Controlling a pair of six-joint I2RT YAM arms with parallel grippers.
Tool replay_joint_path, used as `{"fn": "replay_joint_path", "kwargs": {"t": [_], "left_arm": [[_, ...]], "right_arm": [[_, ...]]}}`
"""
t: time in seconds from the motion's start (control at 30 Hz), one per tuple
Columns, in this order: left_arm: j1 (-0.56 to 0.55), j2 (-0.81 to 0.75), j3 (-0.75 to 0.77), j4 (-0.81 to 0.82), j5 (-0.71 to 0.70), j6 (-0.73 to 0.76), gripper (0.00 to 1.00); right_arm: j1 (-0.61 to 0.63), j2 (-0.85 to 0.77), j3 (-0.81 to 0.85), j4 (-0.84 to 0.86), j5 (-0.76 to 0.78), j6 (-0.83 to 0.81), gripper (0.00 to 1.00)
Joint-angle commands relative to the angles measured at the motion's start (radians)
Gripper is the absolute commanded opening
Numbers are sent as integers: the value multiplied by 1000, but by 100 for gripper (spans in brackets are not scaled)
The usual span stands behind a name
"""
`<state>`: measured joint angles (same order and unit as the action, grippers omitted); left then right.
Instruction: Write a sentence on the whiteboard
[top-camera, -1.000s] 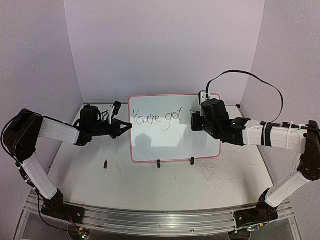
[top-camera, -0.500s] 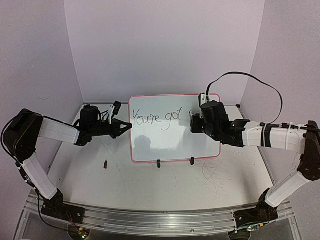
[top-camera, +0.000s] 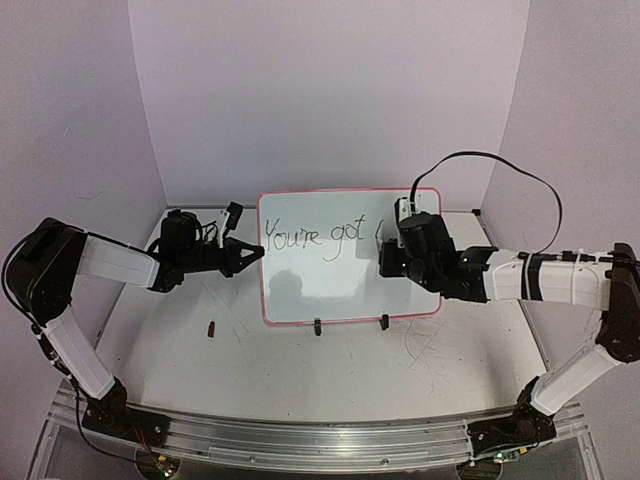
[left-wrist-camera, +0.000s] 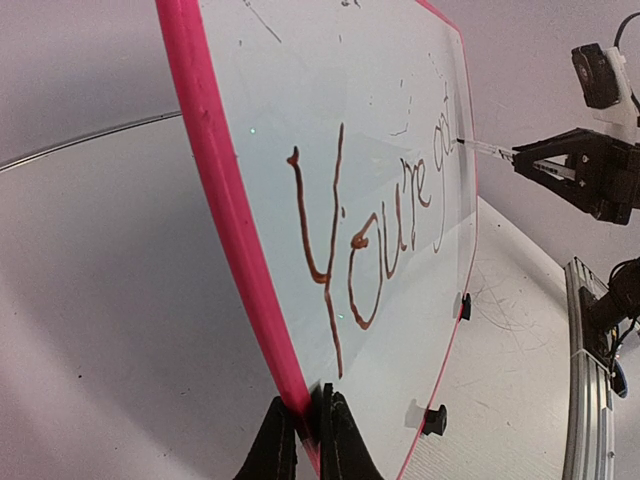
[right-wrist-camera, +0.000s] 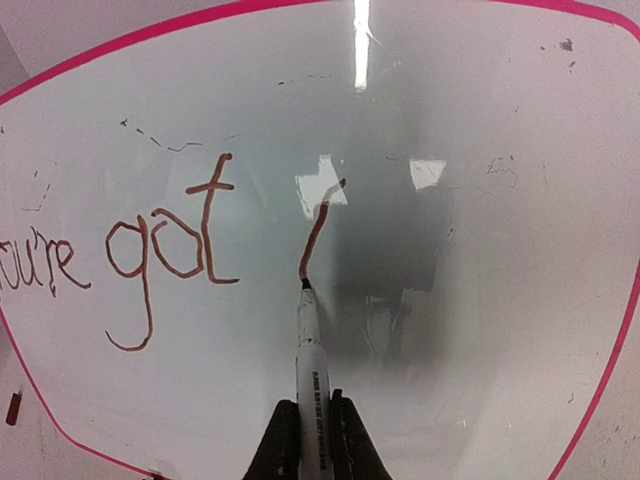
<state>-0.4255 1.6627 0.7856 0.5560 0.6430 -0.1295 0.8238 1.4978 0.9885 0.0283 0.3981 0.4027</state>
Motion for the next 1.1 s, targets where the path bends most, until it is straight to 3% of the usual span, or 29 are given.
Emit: {"fn": "replay_joint_path", "kwargs": {"t": [0.0, 0.17, 0.3, 0.5, 1.07], "left_arm": [[-36, 19, 20, -69, -57, 91, 0], [-37, 20, 20, -68, -58, 91, 0], [-38, 20, 21, -69, -57, 91, 0], [-38, 17, 21, -70, -59, 92, 0], [-38, 11, 17, -70, -62, 94, 0]], "right_arm": [[-3, -41, -17, -59, 40, 25, 0], [-3, -93, -24, -47, 115, 15, 0], [-3, -135, -28, 60, 48, -59, 0], [-7, -41, 42, 61, -32, -82, 0], [-18, 20, 87, 58, 13, -66, 0]]}}
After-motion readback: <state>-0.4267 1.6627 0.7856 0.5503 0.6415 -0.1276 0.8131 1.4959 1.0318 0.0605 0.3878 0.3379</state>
